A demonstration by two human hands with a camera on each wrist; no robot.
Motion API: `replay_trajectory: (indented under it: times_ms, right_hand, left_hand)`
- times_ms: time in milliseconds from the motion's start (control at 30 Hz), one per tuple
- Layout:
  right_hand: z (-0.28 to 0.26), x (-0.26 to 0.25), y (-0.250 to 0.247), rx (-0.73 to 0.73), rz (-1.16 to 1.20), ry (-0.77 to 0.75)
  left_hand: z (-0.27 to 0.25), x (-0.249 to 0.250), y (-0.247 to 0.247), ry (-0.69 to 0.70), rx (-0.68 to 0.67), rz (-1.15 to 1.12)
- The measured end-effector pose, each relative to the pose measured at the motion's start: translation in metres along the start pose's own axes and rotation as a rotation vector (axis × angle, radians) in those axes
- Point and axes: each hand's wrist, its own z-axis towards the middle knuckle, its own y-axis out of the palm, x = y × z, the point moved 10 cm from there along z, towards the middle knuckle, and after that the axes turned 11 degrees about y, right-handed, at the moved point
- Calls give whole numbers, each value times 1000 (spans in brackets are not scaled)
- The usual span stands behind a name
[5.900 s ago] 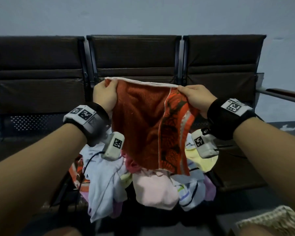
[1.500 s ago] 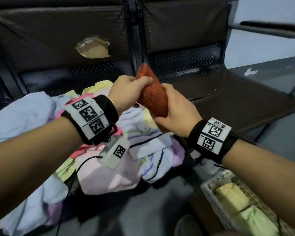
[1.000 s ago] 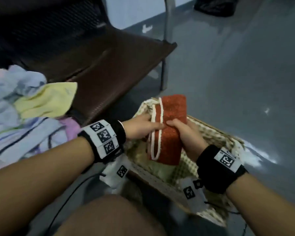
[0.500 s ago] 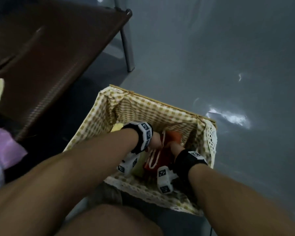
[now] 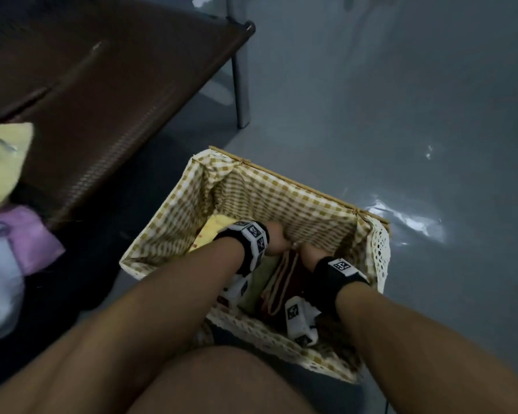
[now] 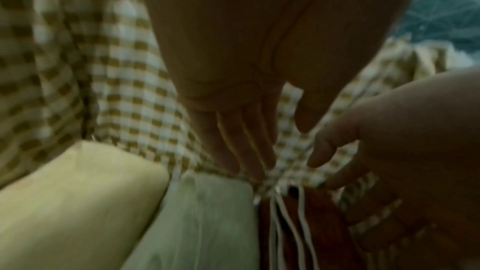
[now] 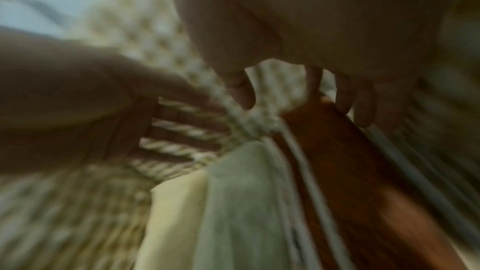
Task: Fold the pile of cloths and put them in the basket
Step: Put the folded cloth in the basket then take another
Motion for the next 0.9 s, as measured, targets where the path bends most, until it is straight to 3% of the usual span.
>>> replay_trajectory:
  times_ms: [67,233,333,467,667,900]
  right_hand:
    - [-18,-16,-4,-10,-82,-26]
    - [-119,-111,28,-161,-138,-259]
    - [-191,-178,55,-237,-11,-460]
    - [-295,-254,129,-269,-310,-837]
    - [-407,-298,286,-416,-574,-1114]
    - [-479,-264,428,-374,-1048,-1341]
  left_hand:
    - [-18,7,-37,44,113,-89]
    - [-106,3,-121,133,330,7]
    - [-189,-29,-176,78,492,64]
    - [-320,-93,-219,-63,684,107]
    - [-491,-206,-190,-381,807,140]
    - [-597,-309,-97,-764,706,244]
